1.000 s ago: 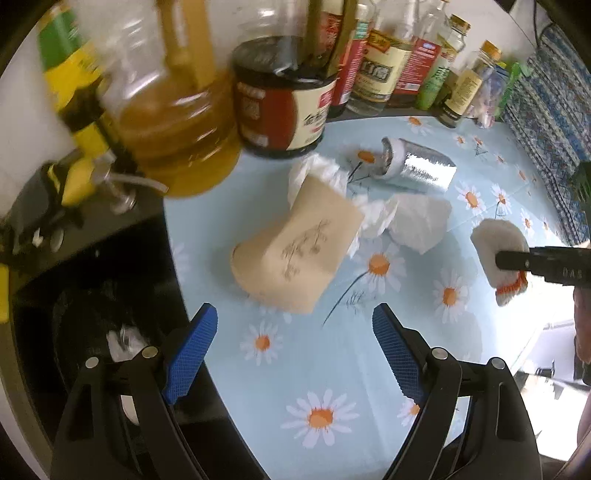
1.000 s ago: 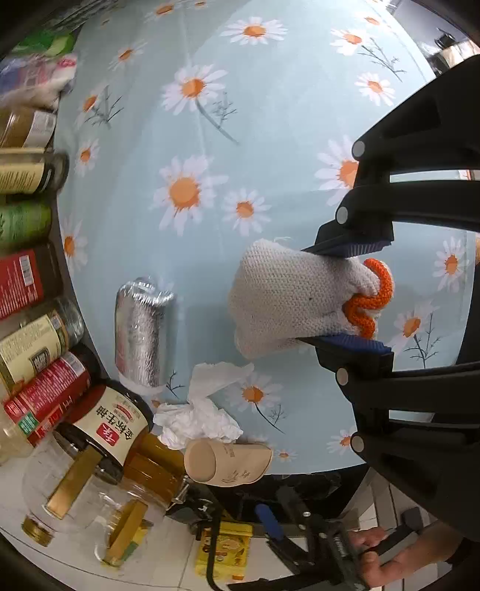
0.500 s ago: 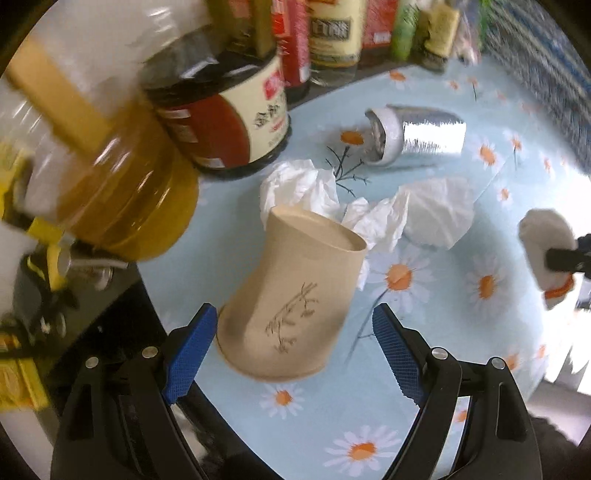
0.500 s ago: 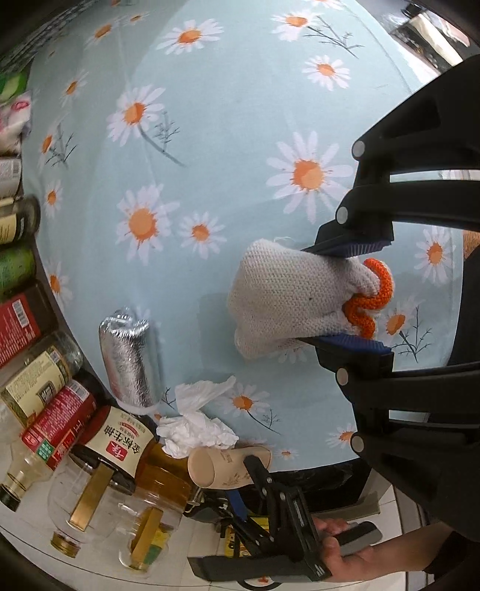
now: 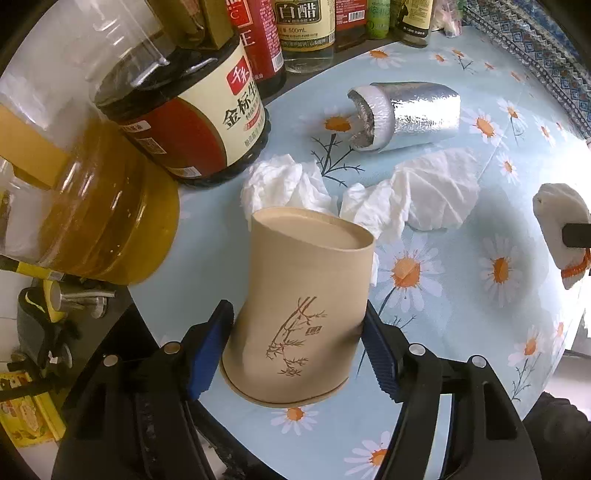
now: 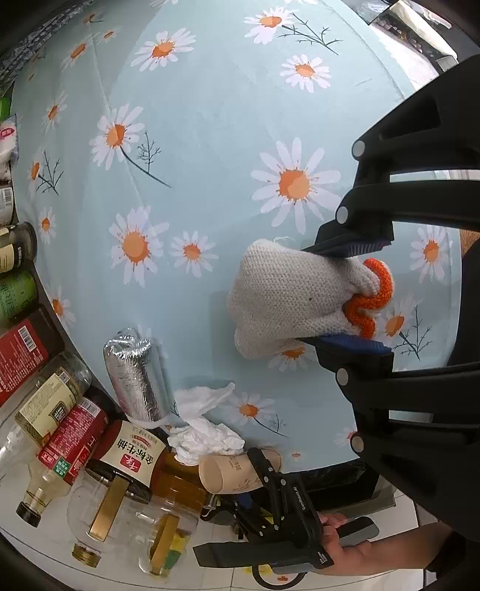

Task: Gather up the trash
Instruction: 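Close the left tool around the brown paper cup while the right tool holds the glove, then carry the brown paper cup and glove over the trash bin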

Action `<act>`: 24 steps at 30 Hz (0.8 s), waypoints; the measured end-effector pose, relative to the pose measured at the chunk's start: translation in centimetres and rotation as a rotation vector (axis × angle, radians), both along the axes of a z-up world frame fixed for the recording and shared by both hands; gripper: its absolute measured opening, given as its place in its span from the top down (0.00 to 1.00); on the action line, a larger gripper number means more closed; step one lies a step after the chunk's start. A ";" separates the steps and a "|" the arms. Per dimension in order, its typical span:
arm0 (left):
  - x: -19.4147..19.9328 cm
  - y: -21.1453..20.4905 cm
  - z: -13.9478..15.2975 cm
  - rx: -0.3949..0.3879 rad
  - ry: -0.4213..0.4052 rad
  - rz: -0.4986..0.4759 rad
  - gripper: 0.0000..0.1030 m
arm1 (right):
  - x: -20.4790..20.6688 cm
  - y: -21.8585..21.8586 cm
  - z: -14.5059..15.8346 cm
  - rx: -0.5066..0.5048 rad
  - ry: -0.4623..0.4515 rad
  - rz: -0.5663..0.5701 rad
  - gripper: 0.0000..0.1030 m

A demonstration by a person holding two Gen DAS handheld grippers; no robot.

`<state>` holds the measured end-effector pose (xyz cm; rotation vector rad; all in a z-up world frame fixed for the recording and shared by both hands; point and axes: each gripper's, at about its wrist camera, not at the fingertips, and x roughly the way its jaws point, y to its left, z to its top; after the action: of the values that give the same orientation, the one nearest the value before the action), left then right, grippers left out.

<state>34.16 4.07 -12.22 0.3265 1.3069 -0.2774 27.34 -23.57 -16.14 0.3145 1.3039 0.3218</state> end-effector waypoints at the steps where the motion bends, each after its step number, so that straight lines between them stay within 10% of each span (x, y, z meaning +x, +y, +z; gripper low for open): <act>1: 0.0 0.1 0.2 -0.006 -0.002 0.003 0.36 | 0.0 0.1 0.1 0.000 -0.002 0.003 0.64; 24: -5.8 3.6 4.2 -0.113 -0.050 0.134 0.39 | 0.2 5.3 0.8 -0.024 -0.024 0.168 0.64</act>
<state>28.34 7.71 -7.99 0.1480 1.2518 -0.2274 27.58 -18.27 -15.33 0.1800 1.3123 0.4499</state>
